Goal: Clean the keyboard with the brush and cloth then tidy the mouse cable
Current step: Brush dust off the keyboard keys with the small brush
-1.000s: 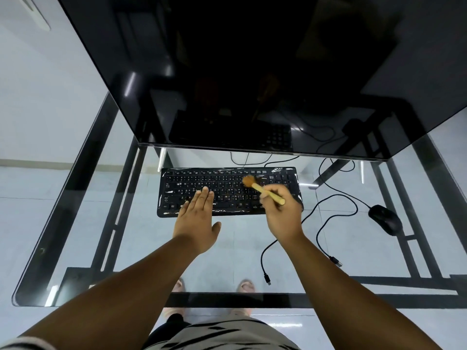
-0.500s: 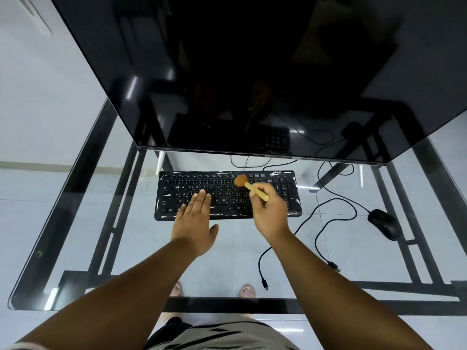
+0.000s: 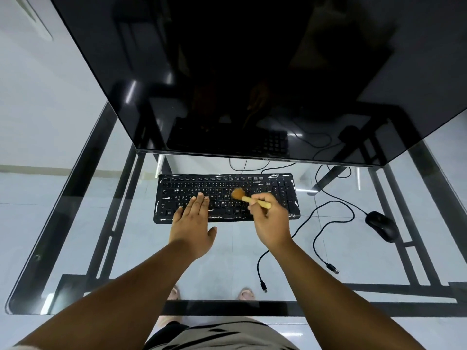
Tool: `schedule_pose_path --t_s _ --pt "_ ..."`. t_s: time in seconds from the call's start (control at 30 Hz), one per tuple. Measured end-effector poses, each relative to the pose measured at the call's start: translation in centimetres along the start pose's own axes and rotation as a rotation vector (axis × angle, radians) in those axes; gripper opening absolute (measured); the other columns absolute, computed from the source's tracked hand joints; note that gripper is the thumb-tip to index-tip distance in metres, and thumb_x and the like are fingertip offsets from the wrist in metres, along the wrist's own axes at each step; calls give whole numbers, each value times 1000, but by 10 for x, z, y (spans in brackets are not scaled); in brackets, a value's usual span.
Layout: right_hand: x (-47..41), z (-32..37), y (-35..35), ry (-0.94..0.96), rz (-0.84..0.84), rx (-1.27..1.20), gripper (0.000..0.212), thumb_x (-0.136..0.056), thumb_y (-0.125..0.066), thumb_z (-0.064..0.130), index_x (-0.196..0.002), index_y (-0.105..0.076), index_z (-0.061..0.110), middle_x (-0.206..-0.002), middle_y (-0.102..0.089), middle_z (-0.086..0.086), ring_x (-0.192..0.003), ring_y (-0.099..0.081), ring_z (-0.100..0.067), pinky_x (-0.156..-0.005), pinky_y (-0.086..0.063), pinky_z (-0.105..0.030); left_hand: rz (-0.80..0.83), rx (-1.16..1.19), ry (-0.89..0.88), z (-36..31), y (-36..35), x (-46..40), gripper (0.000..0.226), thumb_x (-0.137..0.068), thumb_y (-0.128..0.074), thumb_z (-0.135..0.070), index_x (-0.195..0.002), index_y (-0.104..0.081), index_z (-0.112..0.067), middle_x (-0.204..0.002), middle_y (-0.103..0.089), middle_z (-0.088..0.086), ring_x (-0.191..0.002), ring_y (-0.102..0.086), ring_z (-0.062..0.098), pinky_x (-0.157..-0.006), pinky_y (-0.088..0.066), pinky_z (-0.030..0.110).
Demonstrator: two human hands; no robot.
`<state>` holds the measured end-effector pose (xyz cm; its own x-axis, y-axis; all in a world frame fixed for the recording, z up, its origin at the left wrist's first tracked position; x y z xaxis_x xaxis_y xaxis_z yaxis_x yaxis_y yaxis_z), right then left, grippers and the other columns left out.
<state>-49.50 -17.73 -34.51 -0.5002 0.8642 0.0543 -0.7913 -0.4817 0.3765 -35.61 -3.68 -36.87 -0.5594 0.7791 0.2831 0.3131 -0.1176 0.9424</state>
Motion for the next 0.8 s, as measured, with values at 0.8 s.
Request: schedule_pose_path --t_s 0.8 --pt "3 -9 25 -146 -373 -3 6 -95 -57 16 -100 -60 18 -71 -64 10 -60 -59 -15 -54 -44 -23 10 7 -68 -14 1 -9 79 -96 -38 -50 -154 3 -18 -163 8 -2 -149 3 16 -120 -5 40"
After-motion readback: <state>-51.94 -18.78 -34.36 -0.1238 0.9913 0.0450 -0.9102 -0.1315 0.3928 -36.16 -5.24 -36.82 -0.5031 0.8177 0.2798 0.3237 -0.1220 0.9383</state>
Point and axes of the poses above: each hand's wrist, its own x-axis away from the middle knuckle, its own y-axis out of the back of the hand, z = x × y, the point moved 3 cm from there along -x, towards the middle knuckle
